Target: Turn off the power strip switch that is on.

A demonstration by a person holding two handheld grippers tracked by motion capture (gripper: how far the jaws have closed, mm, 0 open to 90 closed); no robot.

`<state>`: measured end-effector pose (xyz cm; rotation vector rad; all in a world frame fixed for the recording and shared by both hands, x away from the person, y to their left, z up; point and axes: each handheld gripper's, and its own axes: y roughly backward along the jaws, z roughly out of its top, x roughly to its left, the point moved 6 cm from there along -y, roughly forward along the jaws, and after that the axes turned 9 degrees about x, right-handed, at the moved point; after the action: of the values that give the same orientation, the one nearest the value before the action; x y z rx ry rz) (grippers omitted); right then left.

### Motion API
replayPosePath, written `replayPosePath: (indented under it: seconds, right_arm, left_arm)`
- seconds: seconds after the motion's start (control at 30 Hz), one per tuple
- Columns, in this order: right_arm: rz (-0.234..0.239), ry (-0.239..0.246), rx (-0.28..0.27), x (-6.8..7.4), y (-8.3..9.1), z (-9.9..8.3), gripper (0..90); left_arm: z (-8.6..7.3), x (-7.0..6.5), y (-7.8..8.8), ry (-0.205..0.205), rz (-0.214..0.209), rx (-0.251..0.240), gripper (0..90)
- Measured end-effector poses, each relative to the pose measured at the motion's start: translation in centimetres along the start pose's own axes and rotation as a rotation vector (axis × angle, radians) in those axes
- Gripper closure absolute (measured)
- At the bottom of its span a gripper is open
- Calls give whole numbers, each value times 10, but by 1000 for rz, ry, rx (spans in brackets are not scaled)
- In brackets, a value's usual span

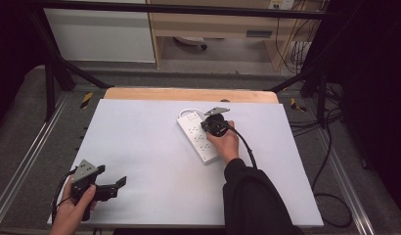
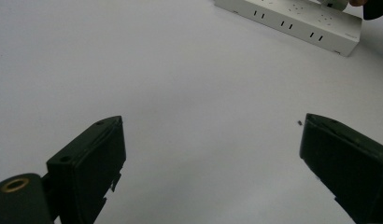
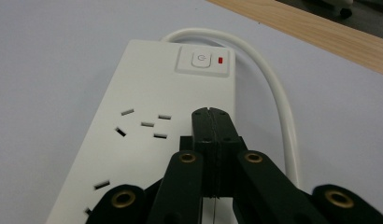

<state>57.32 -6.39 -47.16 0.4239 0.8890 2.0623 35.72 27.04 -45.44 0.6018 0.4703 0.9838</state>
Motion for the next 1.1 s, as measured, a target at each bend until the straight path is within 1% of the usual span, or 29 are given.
replayPosePath:
  seconds: [0.43,0.53,0.63,0.93,0.97,1.1]
  right_arm:
    - [5,-5,-4,-1,3,2,900]
    - [12,-16,-10,-1,4,3,900]
    - [18,-28,-15,-2,7,3,900]
    - [28,-33,-30,-2,16,5,900]
    - [29,-37,-29,-3,17,5,898]
    - [40,-46,-29,-3,22,6,839]
  left_arm:
    - [0,0,-1,-1,0,2,69]
    - [0,0,-1,-3,-1,2,69]
    - [0,0,-1,-1,-2,2,69]
    - [0,0,-1,-5,1,2,69]
    - [0,0,-1,-4,1,2,69]
    - [-1,0,-1,-5,1,2,69]
